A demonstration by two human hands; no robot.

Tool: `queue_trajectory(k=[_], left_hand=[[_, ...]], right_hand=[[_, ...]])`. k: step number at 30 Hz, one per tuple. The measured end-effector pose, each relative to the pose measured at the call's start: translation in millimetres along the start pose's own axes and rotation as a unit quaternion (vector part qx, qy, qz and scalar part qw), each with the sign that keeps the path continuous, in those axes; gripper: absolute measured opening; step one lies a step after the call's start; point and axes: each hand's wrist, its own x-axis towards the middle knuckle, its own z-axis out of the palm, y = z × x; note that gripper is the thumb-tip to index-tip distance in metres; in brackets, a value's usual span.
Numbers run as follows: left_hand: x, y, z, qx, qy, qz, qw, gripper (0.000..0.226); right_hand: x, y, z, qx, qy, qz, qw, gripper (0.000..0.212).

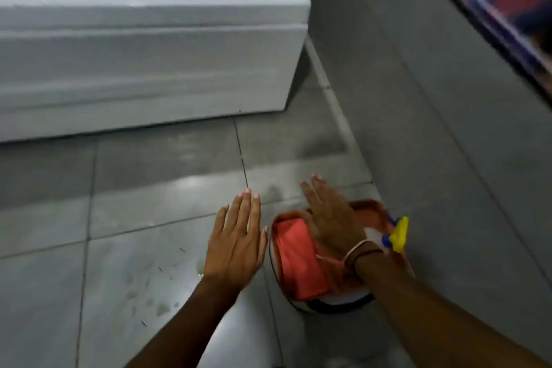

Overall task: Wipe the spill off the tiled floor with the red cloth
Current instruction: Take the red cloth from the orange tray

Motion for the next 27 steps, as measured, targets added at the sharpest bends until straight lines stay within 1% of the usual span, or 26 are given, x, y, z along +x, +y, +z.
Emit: queue_trajectory(k=[2, 4, 5, 6, 8, 11, 17, 20, 21, 24, 26, 27], left_hand=[[-1.2, 6.5, 56.4, 0.0, -0.035, 0.006, 0.999, 0.062], [-4.6, 8.0, 117.1, 0.0, -0.048, 0.034, 0.998, 0.061], [-5.1, 7.6, 142.5, -0.006, -0.056, 0.046, 0.997, 0.061], [-5.5, 6.7, 164.8, -0.013, -0.066, 0.057, 0.996, 0.061], [-2.5, 3.3, 198.1, -0.011, -0.052, 0.078, 0.996, 0.062], [-0.7, -0.6, 234.3, -0.01, -0.051, 0.104, 0.993, 0.063], [-2.4, -5.1, 256.7, -0.047, -0.034, 0.109, 0.992, 0.065], [-3.8, -1.6, 253.1, -0.04, -0.032, 0.104, 0.993, 0.066], [-5.2, -1.4, 249.2, -0.035, -0.036, 0.1, 0.994, 0.067], [-20.9, -10.1, 233.7, -0.025, -0.049, 0.076, 0.996, 0.069], [-40.8, -30.7, 219.9, -0.012, -0.047, 0.059, 0.997, 0.069], [-51.1, -42.9, 214.7, -0.007, -0.043, 0.053, 0.998, 0.069]], right_hand=[[-13.8, 15.1, 61.5, 0.016, -0.039, -0.006, 0.999, 0.062], [-30.4, 28.6, 124.5, 0.019, -0.11, -0.004, 0.994, 0.063], [-36.8, 32.8, 152.7, 0.024, -0.121, -0.003, 0.992, 0.062], [-41.2, 35.0, 176.8, 0.02, -0.125, -0.003, 0.992, 0.062], [-46.9, 38.6, 210.3, -0.002, -0.114, 0.0, 0.993, 0.062], [-53.0, 47.0, 246.5, 0.002, -0.072, 0.008, 0.997, 0.061], [-55.3, 54.5, 270.9, 0.053, 0.038, -0.004, 0.998, 0.052], [-56.7, 49.2, 268.9, 0.097, 0.069, 0.003, 0.993, 0.047], [-56.0, 46.5, 265.5, 0.109, 0.073, 0.022, 0.991, 0.047], [-51.7, 32.7, 242.9, 0.159, 0.059, 0.128, 0.977, 0.041], [-48.8, 17.5, 220.3, 0.199, 0.062, 0.188, 0.96, 0.029], [-47.5, 11.3, 207.6, 0.216, 0.083, 0.206, 0.951, 0.023]])
